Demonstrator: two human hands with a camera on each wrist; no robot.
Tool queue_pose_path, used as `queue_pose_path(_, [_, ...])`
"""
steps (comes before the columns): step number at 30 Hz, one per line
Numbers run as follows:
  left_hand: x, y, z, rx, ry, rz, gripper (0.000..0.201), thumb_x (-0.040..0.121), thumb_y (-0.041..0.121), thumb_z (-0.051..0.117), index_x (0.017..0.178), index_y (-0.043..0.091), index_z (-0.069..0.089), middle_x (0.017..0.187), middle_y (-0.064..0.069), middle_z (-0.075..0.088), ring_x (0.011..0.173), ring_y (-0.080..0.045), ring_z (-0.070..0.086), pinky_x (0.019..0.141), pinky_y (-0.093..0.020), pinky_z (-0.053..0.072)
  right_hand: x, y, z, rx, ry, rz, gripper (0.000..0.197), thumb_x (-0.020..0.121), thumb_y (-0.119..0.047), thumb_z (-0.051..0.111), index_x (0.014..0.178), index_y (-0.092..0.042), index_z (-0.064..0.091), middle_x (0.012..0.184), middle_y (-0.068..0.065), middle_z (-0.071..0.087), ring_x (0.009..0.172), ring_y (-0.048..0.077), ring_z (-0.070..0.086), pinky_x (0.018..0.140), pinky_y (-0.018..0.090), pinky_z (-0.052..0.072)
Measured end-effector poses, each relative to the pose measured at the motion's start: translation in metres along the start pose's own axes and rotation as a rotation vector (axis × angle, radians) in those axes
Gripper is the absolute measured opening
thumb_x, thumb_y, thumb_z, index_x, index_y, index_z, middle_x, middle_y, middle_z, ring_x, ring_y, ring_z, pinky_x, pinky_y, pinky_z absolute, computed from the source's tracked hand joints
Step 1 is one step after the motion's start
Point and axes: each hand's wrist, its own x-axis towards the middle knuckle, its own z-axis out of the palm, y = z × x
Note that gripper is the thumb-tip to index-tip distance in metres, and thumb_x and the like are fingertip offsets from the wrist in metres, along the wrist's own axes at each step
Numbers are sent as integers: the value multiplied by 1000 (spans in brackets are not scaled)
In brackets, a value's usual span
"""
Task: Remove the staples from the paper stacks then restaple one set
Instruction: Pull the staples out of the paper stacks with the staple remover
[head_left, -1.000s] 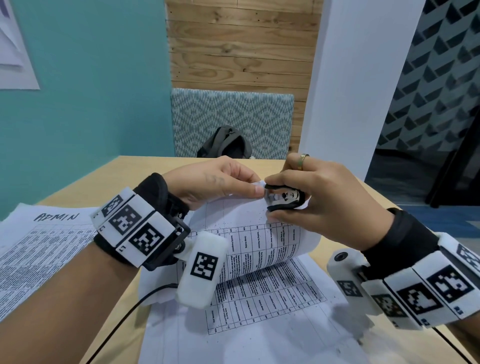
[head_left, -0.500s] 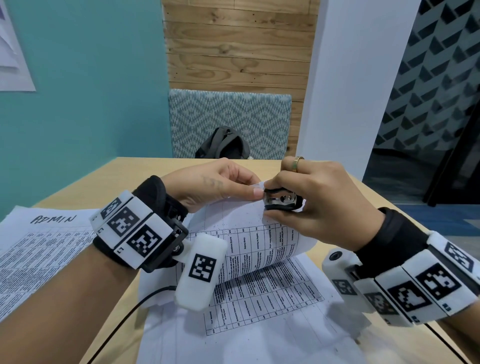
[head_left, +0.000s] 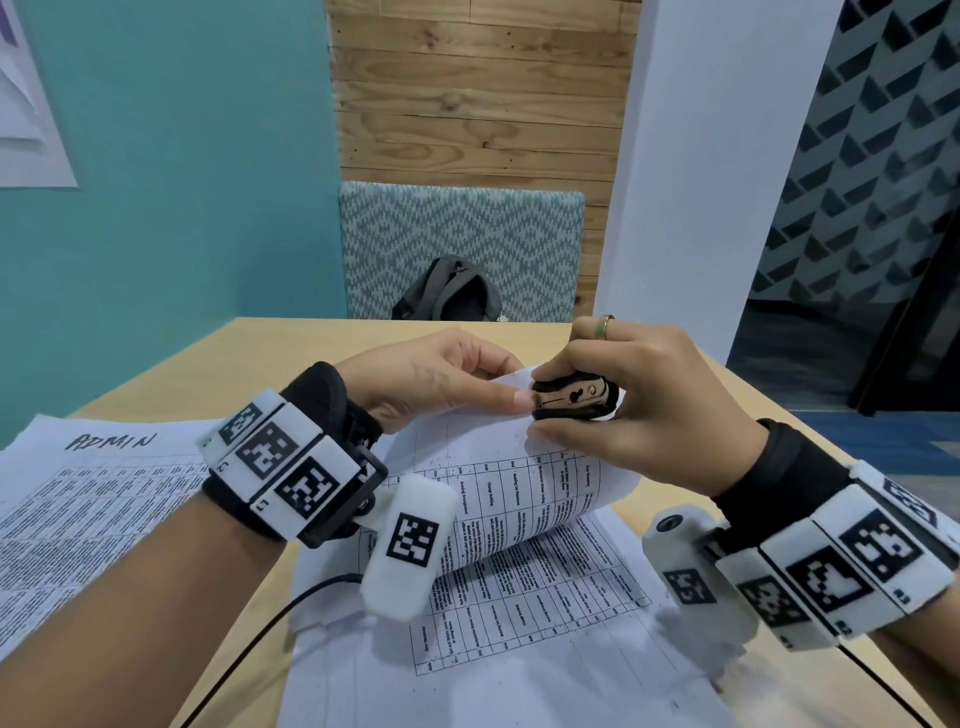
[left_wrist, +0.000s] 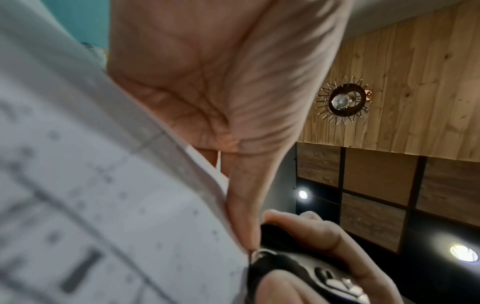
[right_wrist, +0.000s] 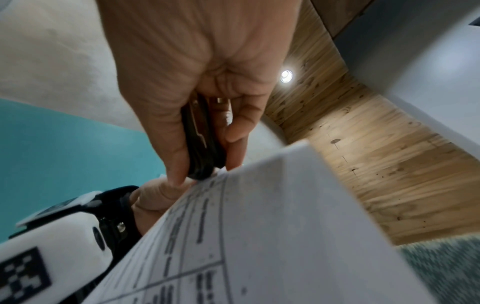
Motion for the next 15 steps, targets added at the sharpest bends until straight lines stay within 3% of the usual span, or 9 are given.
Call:
queue_pose_path(5, [-2, 0, 0, -91, -52, 70, 10, 80, 6, 62, 75, 13, 67, 74, 2, 68, 70, -7, 63, 68, -15, 48, 1, 5, -3, 248, 53, 85, 31, 59, -28, 83, 81, -10, 72, 70, -11, 58, 65, 2, 53, 61, 11, 38])
queue_pose_path(9, [0, -3, 3, -152, -51, 136, 20, 80, 7, 57, 69, 18, 68, 69, 5, 67, 64, -6, 62, 63, -14, 48, 2, 8, -8, 431, 66, 150, 30, 61, -35, 78, 81, -14, 72, 72, -1, 64, 67, 12, 60, 61, 22, 46])
queue_pose_path(11, [1, -4, 6, -147, -49, 171, 19, 82, 7, 63, 70, 20, 69, 70, 5, 66, 65, -7, 61, 64, -15, 48, 2, 9, -8, 529, 81, 202, 29, 58, -34, 79, 79, -14, 72, 72, 6, 63, 67, 18, 61, 61, 28, 48])
queue_pose_path(15, [2, -6, 7, -144, -31, 214, 17, 81, 10, 63, 72, 22, 70, 71, 6, 67, 67, -8, 62, 67, -17, 49, 1, 12, -6, 671, 89, 265, 30, 54, -29, 80, 79, -14, 72, 78, 12, 66, 72, 16, 62, 68, 29, 50])
